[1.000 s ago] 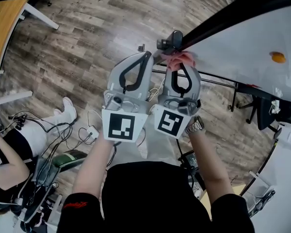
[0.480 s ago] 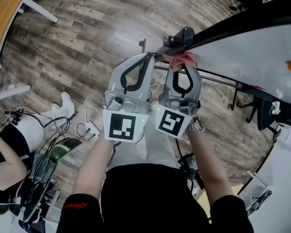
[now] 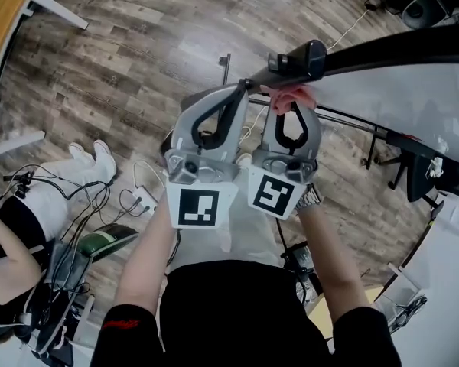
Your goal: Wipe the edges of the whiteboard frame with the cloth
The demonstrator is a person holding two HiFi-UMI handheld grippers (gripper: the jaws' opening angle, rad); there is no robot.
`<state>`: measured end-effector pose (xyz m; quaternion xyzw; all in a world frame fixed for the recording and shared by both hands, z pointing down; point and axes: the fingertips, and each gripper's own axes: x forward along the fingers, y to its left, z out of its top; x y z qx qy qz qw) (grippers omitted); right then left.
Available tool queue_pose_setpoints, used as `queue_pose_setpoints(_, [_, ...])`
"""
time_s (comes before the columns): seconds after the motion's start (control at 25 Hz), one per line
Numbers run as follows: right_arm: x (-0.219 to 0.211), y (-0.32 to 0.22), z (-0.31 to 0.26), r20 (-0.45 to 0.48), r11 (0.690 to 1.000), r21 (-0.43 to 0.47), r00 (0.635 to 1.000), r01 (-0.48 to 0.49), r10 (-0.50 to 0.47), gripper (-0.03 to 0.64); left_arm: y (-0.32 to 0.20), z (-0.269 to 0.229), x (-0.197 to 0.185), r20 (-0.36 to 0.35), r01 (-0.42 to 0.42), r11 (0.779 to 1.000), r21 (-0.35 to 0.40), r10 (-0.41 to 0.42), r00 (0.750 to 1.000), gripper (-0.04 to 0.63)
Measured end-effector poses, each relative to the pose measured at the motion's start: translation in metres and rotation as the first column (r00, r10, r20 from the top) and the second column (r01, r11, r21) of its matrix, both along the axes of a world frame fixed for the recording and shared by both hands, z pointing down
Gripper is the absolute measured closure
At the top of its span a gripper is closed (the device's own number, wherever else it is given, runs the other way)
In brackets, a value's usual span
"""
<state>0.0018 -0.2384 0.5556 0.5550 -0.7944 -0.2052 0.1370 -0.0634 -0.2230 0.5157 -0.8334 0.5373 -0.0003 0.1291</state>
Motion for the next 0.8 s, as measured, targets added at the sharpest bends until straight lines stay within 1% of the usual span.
queue_pose_setpoints(0.32, [-0.002,0.000,0.008,0.000,1.000,0.008,1.000,0.006,-0.006,0.565,-0.007,0.009,-0.001,0.010,-0.006,1.000,0.013,0.006,1.000,0.597])
queue_pose_setpoints(0.56, [-0.001,0.000,0.016,0.005,1.000,-0.006,1.000,0.005,-0.005,0.565,-0.007,0.013,0.002,0.016,-0.013,1.000,0.016,0.013,1.000,0.597])
queue_pose_setpoints(0.8, [-0.003,-0.001,0.028,0.000,1.000,-0.005,1.000,0.006,-0.006,0.565,-0.008,0.023,0.000,0.001,-0.008,1.000,0.008,0.008,1.000,0.597])
